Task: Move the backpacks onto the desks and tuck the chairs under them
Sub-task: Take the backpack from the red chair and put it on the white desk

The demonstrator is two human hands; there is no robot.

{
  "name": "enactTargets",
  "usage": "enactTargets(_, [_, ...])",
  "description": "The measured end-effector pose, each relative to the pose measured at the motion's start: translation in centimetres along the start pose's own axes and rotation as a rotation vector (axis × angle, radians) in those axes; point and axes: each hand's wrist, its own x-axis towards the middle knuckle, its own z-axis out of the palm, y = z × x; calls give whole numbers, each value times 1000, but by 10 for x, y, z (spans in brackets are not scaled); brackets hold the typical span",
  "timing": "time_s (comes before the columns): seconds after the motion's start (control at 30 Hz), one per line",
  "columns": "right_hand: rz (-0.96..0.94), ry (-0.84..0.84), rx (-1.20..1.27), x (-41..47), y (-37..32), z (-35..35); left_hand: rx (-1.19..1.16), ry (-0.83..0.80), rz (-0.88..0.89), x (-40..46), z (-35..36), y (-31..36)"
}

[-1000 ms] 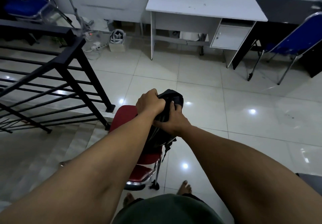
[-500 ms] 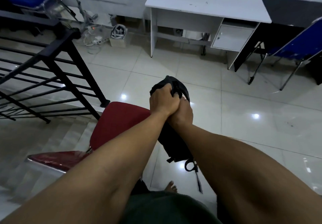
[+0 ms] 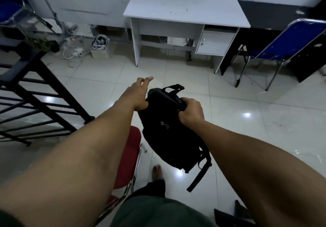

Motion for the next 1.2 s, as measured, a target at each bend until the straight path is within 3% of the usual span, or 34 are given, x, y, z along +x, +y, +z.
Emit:
enactTargets(0.13, [-55,-11,-9,39,8,-19,198,-244,158,60,-12,14])
enactTargets(0.2, [-63,-17,10,55,10,-28,175,-328,201,81,-13,22])
enactTargets(0.27, [-76,-17,9,70,13,-37,133,-269,280,98,-8,36])
enactTargets(0.33, [-53,26,19,89,20,-51,79,-99,346,115,-4,52])
enactTargets(0.53, [-43,65,-12,140,47,-101,-63,202,358,156,-3,109])
enactTargets(0.93, [-183,193,-110,282,79,-180,-62,361,281,286,-29,191])
enactTargets(1.2, [-251,143,-122,384,101,-241,-46,392,191,381,-40,250])
